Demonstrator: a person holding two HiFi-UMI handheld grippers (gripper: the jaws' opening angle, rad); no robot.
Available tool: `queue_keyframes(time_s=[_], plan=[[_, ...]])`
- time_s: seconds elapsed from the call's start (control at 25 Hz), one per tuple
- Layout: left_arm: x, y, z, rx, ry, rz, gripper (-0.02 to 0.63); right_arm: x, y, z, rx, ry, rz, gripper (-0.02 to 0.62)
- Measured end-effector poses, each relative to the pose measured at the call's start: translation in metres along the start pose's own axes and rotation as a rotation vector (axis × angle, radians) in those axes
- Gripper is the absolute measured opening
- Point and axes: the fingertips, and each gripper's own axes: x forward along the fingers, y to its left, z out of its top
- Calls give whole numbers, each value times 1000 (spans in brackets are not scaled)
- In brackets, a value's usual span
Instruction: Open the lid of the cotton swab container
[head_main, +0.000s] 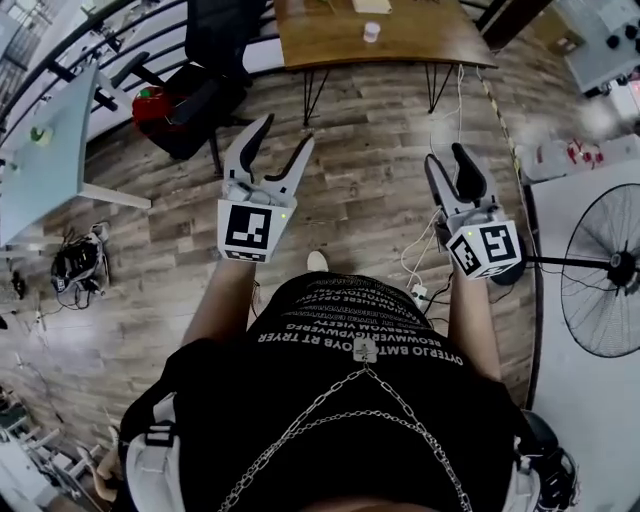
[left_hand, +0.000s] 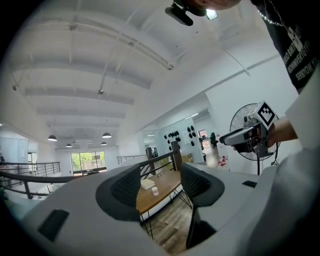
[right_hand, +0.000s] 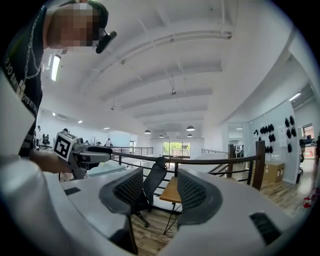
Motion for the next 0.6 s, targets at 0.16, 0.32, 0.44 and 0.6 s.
queue_keyframes(time_s=[0.16, 0.32, 0.44, 0.6], plan=[[8, -4, -9, -14, 14, -49, 252, 0, 1, -8, -1, 23, -28, 201], [10, -3, -18, -22, 36, -60, 252, -3, -6, -13, 18, 35, -53, 201], [13, -3, -20, -18, 45, -64, 252, -2, -10, -12, 11, 29, -56, 201], [21, 1, -22, -18, 60, -52, 252, 10, -18, -10, 10, 16, -33, 201]])
